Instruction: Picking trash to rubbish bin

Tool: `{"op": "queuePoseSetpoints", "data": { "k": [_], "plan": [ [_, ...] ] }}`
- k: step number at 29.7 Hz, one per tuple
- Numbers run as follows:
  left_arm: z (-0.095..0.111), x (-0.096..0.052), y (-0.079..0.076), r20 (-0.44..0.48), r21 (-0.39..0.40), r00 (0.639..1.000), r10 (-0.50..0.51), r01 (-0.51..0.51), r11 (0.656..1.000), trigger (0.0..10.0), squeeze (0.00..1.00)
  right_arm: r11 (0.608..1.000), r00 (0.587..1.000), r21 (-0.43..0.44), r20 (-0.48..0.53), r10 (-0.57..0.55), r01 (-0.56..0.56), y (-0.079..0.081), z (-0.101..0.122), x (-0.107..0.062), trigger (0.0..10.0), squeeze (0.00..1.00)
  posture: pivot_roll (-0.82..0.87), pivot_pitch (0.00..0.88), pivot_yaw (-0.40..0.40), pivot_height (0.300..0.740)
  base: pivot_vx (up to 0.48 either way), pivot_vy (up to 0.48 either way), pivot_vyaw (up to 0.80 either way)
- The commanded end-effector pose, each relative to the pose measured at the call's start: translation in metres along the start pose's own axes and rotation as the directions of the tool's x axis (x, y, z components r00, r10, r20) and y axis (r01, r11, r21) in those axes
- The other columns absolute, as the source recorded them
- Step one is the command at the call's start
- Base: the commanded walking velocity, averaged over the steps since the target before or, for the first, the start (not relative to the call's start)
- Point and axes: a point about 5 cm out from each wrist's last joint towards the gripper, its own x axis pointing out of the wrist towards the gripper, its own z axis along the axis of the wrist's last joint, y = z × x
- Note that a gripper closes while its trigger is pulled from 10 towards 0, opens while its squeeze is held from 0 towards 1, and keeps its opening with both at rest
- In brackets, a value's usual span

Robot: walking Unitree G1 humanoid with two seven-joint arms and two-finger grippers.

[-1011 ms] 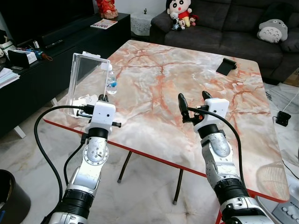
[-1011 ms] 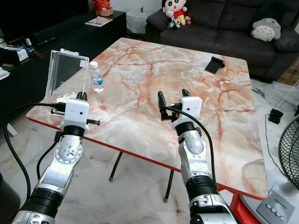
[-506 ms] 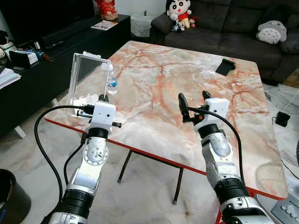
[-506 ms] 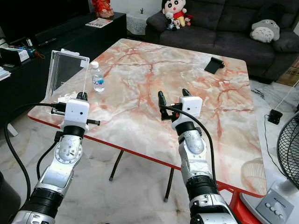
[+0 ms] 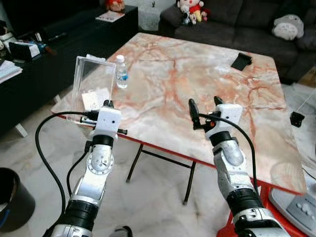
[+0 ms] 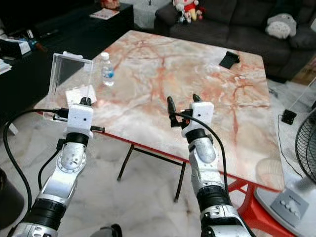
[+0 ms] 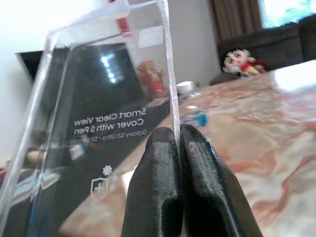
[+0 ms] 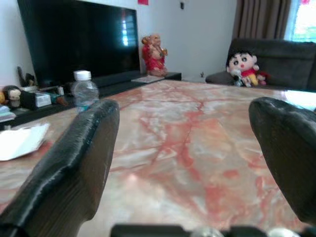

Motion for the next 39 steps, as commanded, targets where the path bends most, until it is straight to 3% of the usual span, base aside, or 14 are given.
{"op": "queuePoseSetpoints", "data": {
  "k": [1, 19, 21, 22, 24, 27, 30, 32, 33, 34, 36, 37, 38, 39],
  "plan": [
    [0.001, -0.001, -0.002, 0.000, -0.008, 1.000, -0.004, 0.004, 1.000, 10.0, 0.00, 1.000, 1.000, 0.003, -0.001, -0.005, 0.005, -0.002, 0.001, 0.002, 10.0, 0.00, 0.01, 0.036, -0.039, 0.740, -0.251, 0.000, 0.00],
    [-0.003, -0.002, -0.001, -0.019, -0.017, 1.000, 0.000, -0.001, 1.000, 10.0, 0.00, 1.000, 1.000, 0.021, -0.025, -0.019, 0.020, -0.006, -0.003, 0.000, 10.0, 0.00, 0.00, 0.045, -0.047, 0.740, -0.174, 0.000, 0.00],
    [-0.014, -0.005, -0.003, -0.079, -0.035, 0.997, -0.011, 0.008, 0.999, 10.0, 0.00, 0.999, 0.998, 0.037, -0.054, -0.032, 0.034, -0.011, -0.008, -0.003, 10.0, 0.00, 0.00, 0.045, -0.047, 0.740, 0.000, 0.000, 0.00],
    [-0.036, -0.013, -0.010, -0.189, -0.062, 0.980, -0.062, 0.051, 0.997, 10.0, 0.00, 0.996, 0.991, 0.060, -0.121, -0.062, 0.069, -0.021, -0.021, -0.011, 10.0, 0.00, 0.00, 0.045, -0.047, 0.740, 0.000, 0.000, 0.00],
    [-0.055, -0.025, -0.015, -0.269, -0.093, 0.957, -0.110, 0.088, 0.992, 10.0, 0.00, 0.992, 0.979, 0.073, -0.184, -0.089, 0.104, -0.030, -0.033, -0.020, 10.0, 0.00, 0.00, 0.057, -0.054, 0.740, 0.000, 0.000, 0.00],
    [-0.096, -0.056, -0.024, -0.471, -0.233, 0.865, -0.171, 0.065, 0.970, 10.0, 0.00, 0.986, 0.919, 0.038, -0.368, -0.138, 0.164, -0.049, -0.064, -0.050, 10.0, 0.00, 0.00, 0.057, -0.054, 0.740, 0.000, 0.000, 0.00],
    [-0.112, -0.071, -0.026, -0.548, -0.255, 0.814, -0.192, 0.056, 0.965, 10.0, 0.00, 0.979, 0.885, 0.029, -0.434, -0.168, 0.201, -0.056, -0.076, -0.065, 10.0, 0.00, -0.01, 0.068, -0.059, 0.740, 0.000, 0.000, 0.00],
    [-0.131, -0.095, -0.028, -0.642, -0.270, 0.734, -0.222, 0.054, 0.961, 10.0, 0.00, 0.967, 0.818, 0.006, -0.535, -0.212, 0.255, -0.065, -0.093, -0.089, 10.0, 0.00, -0.01, 0.068, -0.059, 0.740, 0.000, 0.000, 0.00],
    [-0.143, -0.114, -0.029, -0.704, -0.289, 0.672, -0.233, 0.029, 0.957, 10.0, 0.00, 0.958, 0.764, -0.010, -0.600, -0.236, 0.288, -0.069, -0.104, -0.107, 10.0, 0.00, -0.01, 0.068, -0.059, 0.740, 0.000, 0.000, 0.00],
    [-0.143, -0.114, -0.029, -0.704, -0.289, 0.672, -0.233, 0.029, 0.957, 10.0, 0.00, 0.958, 0.764, -0.010, -0.600, -0.236, 0.288, -0.069, -0.104, -0.107, 10.0, 0.00, -0.01, 0.068, -0.059, 0.740, 0.000, 0.000, 0.00],
    [-0.159, -0.145, -0.027, -0.791, -0.298, 0.564, -0.237, -0.016, 0.955, 10.0, 0.00, 0.945, 0.679, -0.026, -0.689, -0.254, 0.327, -0.072, -0.119, -0.135, 10.0, 0.00, -0.01, 0.077, -0.066, 0.740, 0.000, 0.000, 0.00],
    [-0.159, -0.145, -0.027, -0.791, -0.298, 0.564, -0.237, -0.016, 0.955, 10.0, 0.00, 0.945, 0.679, -0.026, -0.689, -0.254, 0.327, -0.072, -0.119, -0.135, 10.0, 0.00, -0.01, 0.077, -0.066, 0.740, 0.000, 0.000, 0.00],
    [-0.168, -0.166, -0.026, -0.839, -0.285, 0.485, -0.246, -0.008, 0.958, 10.0, 0.00, 0.941, 0.615, -0.053, -0.745, -0.259, 0.333, -0.072, -0.128, -0.156, 10.0, 0.00, 0.00, 0.080, -0.069, 0.740, 0.000, 0.000, 0.00],
    [-0.172, -0.178, -0.026, -0.862, -0.277, 0.440, -0.253, 0.009, 0.961, 10.0, 0.00, 0.939, 0.582, -0.056, -0.772, -0.256, 0.339, -0.072, -0.133, -0.167, 10.0, 0.00, 0.00, 0.079, -0.071, 0.740, 0.000, 0.000, 0.00]
  ]
}}
